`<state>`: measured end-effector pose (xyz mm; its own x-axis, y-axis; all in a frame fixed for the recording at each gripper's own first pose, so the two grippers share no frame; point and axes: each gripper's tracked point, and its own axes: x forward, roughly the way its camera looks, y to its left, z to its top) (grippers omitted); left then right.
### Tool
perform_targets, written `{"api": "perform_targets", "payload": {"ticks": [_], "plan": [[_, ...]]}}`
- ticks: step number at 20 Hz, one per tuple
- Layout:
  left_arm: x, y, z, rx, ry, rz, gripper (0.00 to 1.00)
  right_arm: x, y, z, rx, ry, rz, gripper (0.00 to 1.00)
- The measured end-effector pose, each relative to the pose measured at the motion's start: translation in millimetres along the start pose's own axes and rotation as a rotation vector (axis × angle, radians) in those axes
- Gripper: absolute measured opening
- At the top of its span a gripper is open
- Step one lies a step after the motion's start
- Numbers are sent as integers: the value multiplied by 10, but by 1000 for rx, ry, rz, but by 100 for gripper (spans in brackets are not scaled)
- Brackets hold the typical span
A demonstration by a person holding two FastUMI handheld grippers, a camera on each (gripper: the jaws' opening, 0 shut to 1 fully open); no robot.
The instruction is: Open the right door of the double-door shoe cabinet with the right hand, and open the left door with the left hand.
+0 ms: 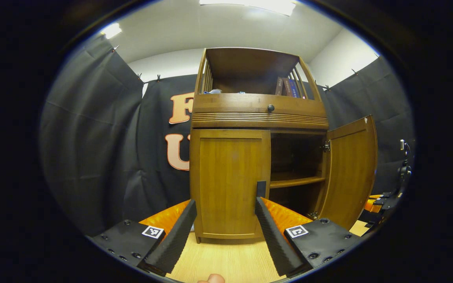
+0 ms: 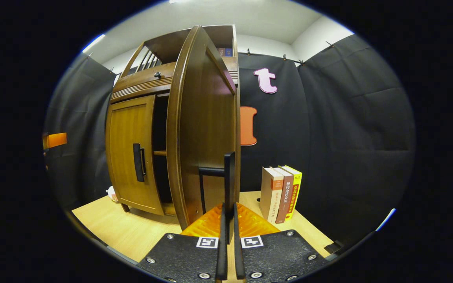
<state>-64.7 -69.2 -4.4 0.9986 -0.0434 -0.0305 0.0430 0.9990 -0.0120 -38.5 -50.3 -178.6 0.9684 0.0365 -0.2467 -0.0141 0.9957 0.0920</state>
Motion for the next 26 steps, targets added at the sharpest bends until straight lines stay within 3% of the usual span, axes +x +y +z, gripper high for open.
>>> {"api": "perform_targets", "payload": {"ticks": [1,3,4,5,8,9,10,12,14,15,24,25,26], "plan": [[5,-37,1,7,2,-2,97,-2,-31,0,2,-1,1,7],[17,-103,6,17,-1,-4,94,7,-105,13,4,-4,4,7],[22,-138,7,19,0,-5,100,-7,-131,18,4,-6,6,7],[21,-175,-2,21,1,-7,94,-7,-157,32,4,-10,8,7],[67,-262,-24,19,10,-6,94,-37,-270,91,-7,-29,4,7],[70,-293,-41,17,12,-7,93,-33,-321,96,-15,-31,0,12],[94,-328,-47,16,14,-10,96,-47,-360,98,-16,-33,-4,6],[128,-405,-72,18,21,-17,96,-43,-414,90,2,-33,1,4],[165,-483,-112,23,29,-22,93,-50,-454,96,12,-35,5,3],[185,-508,-120,26,31,-23,96,-52,-467,99,16,-36,8,3],[484,-706,-270,10,47,-33,94,-114,-752,84,47,-36,-14,3],[539,-748,-339,5,55,-39,94,-134,-819,76,49,-37,-27,12],[604,-780,-393,2,65,-44,93,-167,-860,83,51,-41,-29,3]]}}
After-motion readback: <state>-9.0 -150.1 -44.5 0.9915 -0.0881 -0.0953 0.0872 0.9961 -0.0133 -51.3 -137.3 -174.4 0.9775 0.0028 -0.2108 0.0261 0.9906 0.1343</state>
